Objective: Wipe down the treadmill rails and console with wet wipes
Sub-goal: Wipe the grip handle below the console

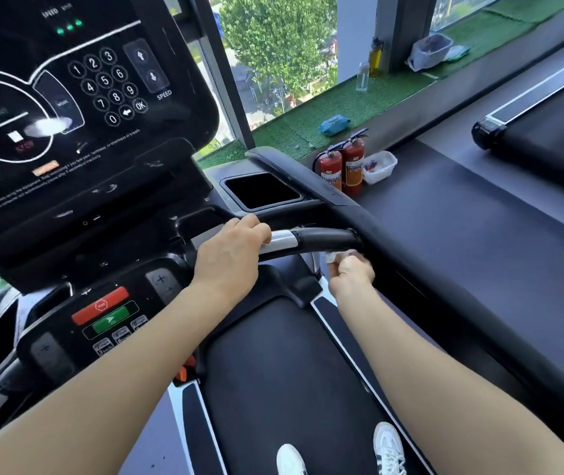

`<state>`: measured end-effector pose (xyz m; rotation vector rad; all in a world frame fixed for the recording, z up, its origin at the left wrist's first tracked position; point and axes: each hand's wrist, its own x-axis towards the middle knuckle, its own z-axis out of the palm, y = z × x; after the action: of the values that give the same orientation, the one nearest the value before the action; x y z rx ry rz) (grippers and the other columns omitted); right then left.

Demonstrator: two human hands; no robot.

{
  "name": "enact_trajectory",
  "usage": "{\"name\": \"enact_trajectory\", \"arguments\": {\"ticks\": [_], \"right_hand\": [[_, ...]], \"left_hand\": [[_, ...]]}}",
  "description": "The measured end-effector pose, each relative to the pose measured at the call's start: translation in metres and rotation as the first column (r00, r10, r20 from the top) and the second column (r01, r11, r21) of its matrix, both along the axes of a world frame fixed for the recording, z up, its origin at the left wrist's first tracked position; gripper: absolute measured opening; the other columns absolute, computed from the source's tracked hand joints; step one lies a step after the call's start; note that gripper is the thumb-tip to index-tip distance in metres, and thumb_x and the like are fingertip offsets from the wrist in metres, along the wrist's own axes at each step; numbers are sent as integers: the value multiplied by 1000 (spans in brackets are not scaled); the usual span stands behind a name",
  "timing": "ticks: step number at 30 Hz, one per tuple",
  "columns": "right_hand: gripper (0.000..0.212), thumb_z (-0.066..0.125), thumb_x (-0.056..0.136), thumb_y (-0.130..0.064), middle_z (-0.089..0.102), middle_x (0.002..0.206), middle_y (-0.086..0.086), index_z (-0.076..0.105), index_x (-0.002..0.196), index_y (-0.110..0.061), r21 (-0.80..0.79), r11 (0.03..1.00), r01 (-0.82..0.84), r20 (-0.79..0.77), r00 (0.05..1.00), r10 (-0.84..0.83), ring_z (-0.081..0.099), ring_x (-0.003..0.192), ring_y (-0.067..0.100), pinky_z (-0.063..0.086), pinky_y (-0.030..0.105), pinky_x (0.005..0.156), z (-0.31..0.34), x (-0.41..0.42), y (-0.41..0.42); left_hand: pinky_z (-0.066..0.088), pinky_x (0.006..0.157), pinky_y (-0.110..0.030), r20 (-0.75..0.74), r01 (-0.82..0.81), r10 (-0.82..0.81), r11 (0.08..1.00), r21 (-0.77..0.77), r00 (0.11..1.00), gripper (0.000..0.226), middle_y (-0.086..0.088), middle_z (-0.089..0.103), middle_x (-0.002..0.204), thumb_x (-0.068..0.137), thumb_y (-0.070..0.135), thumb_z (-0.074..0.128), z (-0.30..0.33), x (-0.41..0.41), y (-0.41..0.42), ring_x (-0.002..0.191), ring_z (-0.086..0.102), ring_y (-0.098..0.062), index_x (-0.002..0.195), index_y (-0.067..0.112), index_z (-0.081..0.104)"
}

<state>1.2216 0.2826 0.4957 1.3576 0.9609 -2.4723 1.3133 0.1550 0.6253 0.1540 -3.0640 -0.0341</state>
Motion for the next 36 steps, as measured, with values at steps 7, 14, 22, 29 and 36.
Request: {"name": "enact_trajectory", "arguments": {"ticks": [7,14,22,29,36], "right_hand": [[31,42,82,14,49,76,8,51,71,-14,115,968,-224,-64,970,233,49,63,21,52,32,69,32,31,-35],[28,52,84,14,58,79,8,55,76,-12,287,814,-505,-216,794,569,57,75,22,55,32,76,69,61,-40],[7,62,88,-12,68,89,7,68,90,-14,887,367,-282,-86,679,729,65,84,25,53,40,85,67,29,-9],[21,54,90,-1,61,106,9,70,103,-5,955,233,-186,-89,566,820,63,94,25,48,27,89,74,45,-28],[26,49,92,-2,54,105,2,70,107,-3,989,104,-109,-74,246,966,60,92,21,48,29,86,109,85,-79]], "left_hand": [[36,64,-30,13,10,-10,1000,16,1000,28,9,50,108,88,3,52,7,4,-7,103,45,-15,106,24,58],[40,65,-31,-10,-22,23,998,63,1000,19,7,50,104,93,13,52,12,14,-19,101,47,-15,106,23,61],[34,64,-26,-54,-76,79,996,49,995,16,9,52,103,91,19,55,26,36,-43,100,48,-13,104,26,61],[36,68,-25,-65,-112,117,990,85,991,15,9,53,104,89,22,57,26,46,-58,101,48,-13,103,24,62],[46,71,-31,-61,-102,111,986,131,992,12,8,53,104,88,26,61,30,46,-65,103,47,-13,100,23,63]]}}
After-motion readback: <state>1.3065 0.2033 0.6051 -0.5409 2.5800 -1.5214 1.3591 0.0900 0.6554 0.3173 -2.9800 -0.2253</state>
